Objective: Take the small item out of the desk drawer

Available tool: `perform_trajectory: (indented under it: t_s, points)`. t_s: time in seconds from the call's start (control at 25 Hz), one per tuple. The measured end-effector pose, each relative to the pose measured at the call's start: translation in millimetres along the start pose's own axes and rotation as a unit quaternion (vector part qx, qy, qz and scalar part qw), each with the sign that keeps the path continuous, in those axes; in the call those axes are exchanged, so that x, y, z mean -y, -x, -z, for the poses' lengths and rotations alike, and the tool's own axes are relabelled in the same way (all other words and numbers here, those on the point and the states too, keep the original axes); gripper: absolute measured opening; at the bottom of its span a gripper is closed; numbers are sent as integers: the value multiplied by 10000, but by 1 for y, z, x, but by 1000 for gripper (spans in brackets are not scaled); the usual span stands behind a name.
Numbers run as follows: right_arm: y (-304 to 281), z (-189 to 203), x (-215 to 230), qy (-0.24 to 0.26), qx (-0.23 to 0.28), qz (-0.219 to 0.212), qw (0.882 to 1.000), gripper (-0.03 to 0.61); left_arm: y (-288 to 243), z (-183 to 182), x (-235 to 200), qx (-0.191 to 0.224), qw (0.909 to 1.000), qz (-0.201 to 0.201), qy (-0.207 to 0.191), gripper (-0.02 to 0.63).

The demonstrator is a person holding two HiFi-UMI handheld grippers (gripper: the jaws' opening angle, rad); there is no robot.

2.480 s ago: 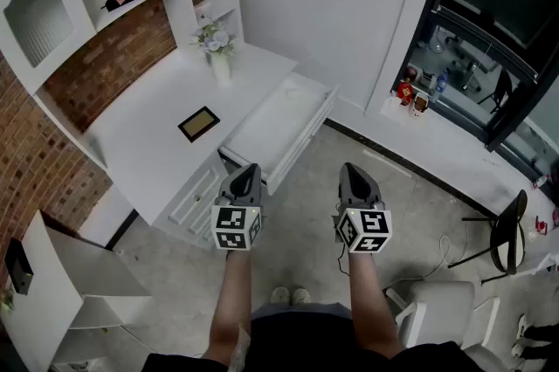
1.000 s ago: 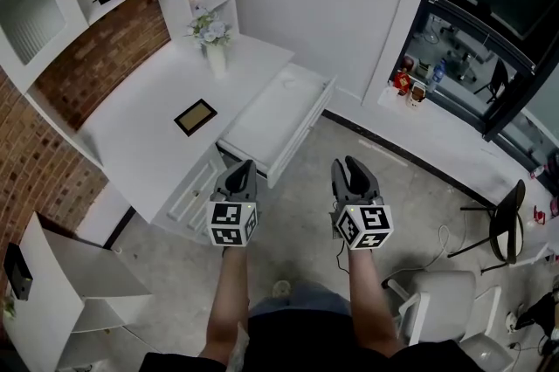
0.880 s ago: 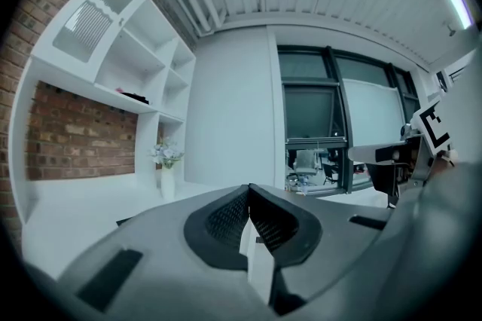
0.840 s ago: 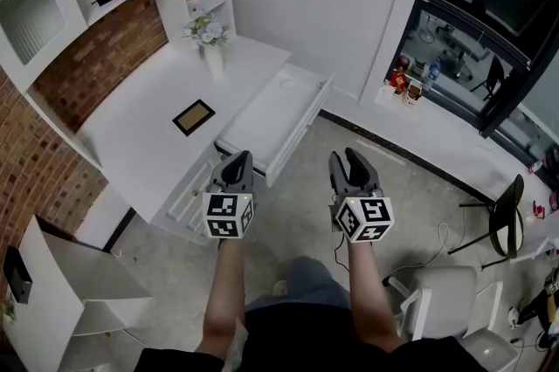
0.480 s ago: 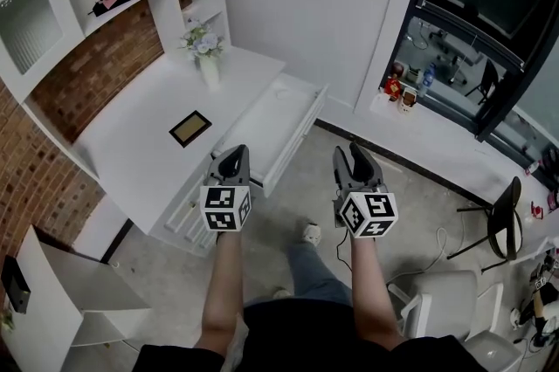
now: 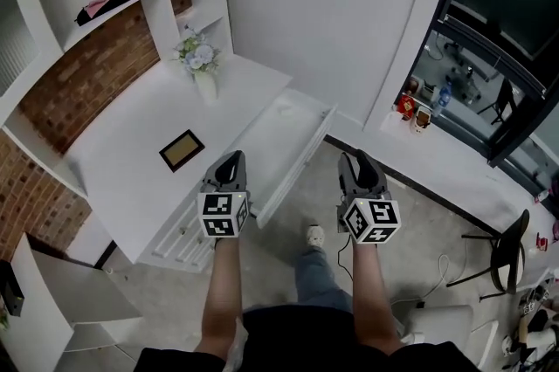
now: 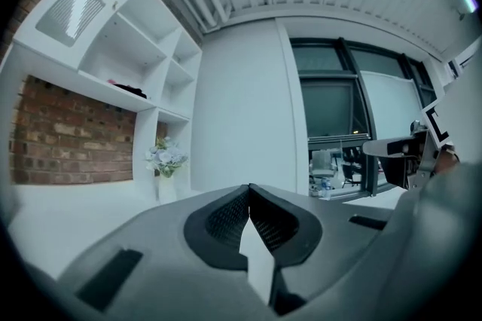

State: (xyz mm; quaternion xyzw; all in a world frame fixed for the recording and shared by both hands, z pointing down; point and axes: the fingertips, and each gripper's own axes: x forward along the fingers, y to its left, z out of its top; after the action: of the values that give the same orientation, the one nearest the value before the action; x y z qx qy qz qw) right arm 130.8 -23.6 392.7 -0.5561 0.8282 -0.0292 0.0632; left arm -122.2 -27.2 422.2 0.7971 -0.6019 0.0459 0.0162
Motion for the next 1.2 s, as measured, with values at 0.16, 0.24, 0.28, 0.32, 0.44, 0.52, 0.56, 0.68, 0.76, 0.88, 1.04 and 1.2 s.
perform_trajectory:
  t_s: [0.16, 0.24, 0.28, 0.32, 0.44, 0.52, 0.56, 0.68, 0.76, 0.88, 1.04, 1.2]
  points:
    - [-68, 17, 41, 42, -251, -211, 9995, 135, -64, 15, -10, -151, 9995, -260, 127, 9]
    - [-102, 23, 62, -13, -374, -302, 9988, 135, -95, 17, -13, -255, 9989, -367, 134, 9]
    - [-120, 26, 71, -48, -435, -364, 9984, 135, -109, 16, -16, -288, 9985, -437, 129, 9]
    - [-138, 29, 78, -87, -494, -442, 9978, 135, -122, 15, -19, -317, 9981, -521, 117, 9]
    - [-191, 37, 92, -170, -673, -735, 9949, 135, -156, 10, -32, -433, 9956, -824, 83, 9]
    - [-223, 42, 101, -220, -806, -942, 9920, 135, -176, 10, -39, -546, 9930, -1043, 126, 9]
    - [-238, 44, 107, -238, -869, -1031, 9906, 135, -185, 10, -42, -604, 9915, -1143, 148, 9]
    - [-277, 55, 120, -263, -1047, -1246, 9863, 135, -210, 14, -50, -744, 9873, -1394, 166, 9]
    - [-297, 66, 125, -270, -1175, -1366, 9833, 135, -222, 18, -56, -812, 9846, -1535, 179, 9]
    - [-319, 80, 127, -289, -1344, -1496, 9791, 135, -234, 21, -64, -913, 9817, -1664, 138, 9]
    - [-339, 95, 123, -249, -1536, -1651, 9739, 135, -244, 22, -71, -946, 9793, -1783, 169, 9]
    - [-355, 102, 114, -107, -1683, -1788, 9693, 135, -261, 26, -74, -930, 9802, -1729, 254, 9]
